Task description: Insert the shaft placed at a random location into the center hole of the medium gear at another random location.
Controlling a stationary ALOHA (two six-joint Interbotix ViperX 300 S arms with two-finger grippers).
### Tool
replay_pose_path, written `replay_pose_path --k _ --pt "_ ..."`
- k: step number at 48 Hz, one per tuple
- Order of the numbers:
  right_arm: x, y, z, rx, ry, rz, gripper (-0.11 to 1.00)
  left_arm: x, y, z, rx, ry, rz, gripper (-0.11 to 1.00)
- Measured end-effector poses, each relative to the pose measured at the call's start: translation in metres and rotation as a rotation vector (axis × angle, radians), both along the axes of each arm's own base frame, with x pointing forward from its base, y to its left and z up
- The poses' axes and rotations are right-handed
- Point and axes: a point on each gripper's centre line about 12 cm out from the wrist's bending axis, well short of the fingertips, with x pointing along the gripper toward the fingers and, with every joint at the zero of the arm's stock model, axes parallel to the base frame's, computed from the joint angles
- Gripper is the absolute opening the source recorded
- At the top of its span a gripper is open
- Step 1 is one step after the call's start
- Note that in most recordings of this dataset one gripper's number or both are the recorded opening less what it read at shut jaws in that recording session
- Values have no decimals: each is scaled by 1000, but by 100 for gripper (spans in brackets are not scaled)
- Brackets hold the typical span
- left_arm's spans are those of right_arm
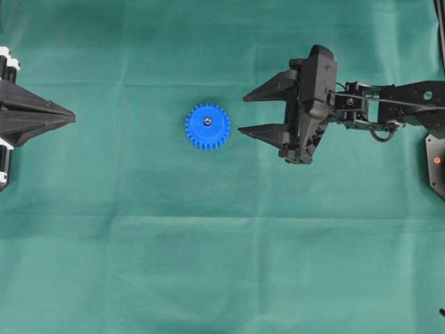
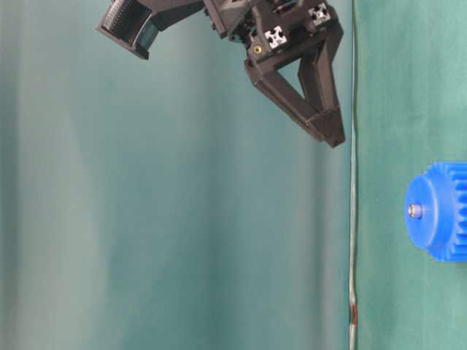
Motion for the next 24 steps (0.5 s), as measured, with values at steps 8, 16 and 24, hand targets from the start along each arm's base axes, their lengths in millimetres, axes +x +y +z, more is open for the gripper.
replay_pose_path --k 8,16,24 --pt "0 0 0 0 0 0 75 0 0 0 2 0 0 0" --pt "0 0 1 1 -2 -1 75 0 0 0 0 -3 0 0" --pt "-1 0 0 3 7 0 75 0 0 0 2 -3 0 0"
